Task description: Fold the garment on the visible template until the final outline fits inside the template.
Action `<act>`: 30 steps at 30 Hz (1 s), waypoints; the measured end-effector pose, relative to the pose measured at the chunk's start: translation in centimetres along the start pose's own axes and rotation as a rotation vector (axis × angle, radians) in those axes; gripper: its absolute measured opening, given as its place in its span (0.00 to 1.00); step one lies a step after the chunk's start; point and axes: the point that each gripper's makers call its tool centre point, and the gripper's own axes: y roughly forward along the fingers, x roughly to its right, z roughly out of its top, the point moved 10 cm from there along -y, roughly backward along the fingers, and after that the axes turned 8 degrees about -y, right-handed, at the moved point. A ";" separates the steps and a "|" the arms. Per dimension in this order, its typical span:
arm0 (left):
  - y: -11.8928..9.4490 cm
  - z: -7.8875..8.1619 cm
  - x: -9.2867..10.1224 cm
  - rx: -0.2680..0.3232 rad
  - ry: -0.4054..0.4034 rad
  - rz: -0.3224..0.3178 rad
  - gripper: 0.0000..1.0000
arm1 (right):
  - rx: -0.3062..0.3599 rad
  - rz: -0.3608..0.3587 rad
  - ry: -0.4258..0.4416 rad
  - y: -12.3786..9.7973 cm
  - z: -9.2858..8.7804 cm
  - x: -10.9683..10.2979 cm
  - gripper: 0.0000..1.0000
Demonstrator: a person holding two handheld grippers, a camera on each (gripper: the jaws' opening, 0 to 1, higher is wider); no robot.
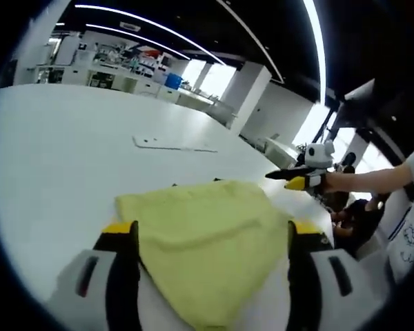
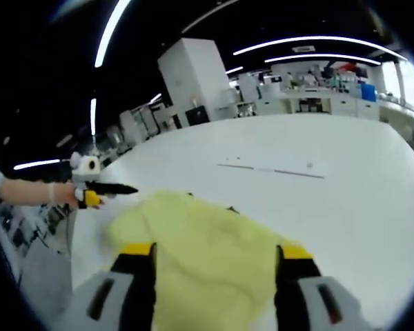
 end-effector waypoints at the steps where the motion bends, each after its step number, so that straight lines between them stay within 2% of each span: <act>1: -0.1 0.0 0.1 -0.006 0.009 -0.002 0.86 | 0.000 -0.001 0.001 -0.2 -0.1 -0.1 0.70; 6: -1.0 -0.6 0.5 -0.026 0.042 -0.003 0.83 | 0.002 -0.009 0.003 -0.9 -0.7 -0.2 0.68; 10: -1.8 -2.1 1.5 -0.043 0.075 0.004 0.82 | 0.004 -0.003 0.012 -1.8 -1.8 -1.1 0.68; 15: -2.8 -3.6 1.9 -0.058 0.054 0.008 0.82 | -0.012 -0.001 0.021 -2.7 -3.3 -1.4 0.68; 20: -4.0 -4.5 1.5 -0.067 0.050 0.023 0.80 | -0.017 0.005 0.021 -3.5 -3.7 -2.0 0.67; 22: -4.5 -4.7 1.2 -0.061 0.046 0.030 0.78 | -0.014 0.002 0.026 -3.6 -3.8 -2.0 0.67; 25: -5.1 -5.1 1.2 -0.062 0.098 0.062 0.72 | -0.014 0.000 0.025 -3.8 -4.2 -2.3 0.66; 30: -5.7 -6.6 0.2 -0.105 0.134 0.085 0.62 | -0.048 0.007 0.013 -4.4 -5.4 -3.1 0.64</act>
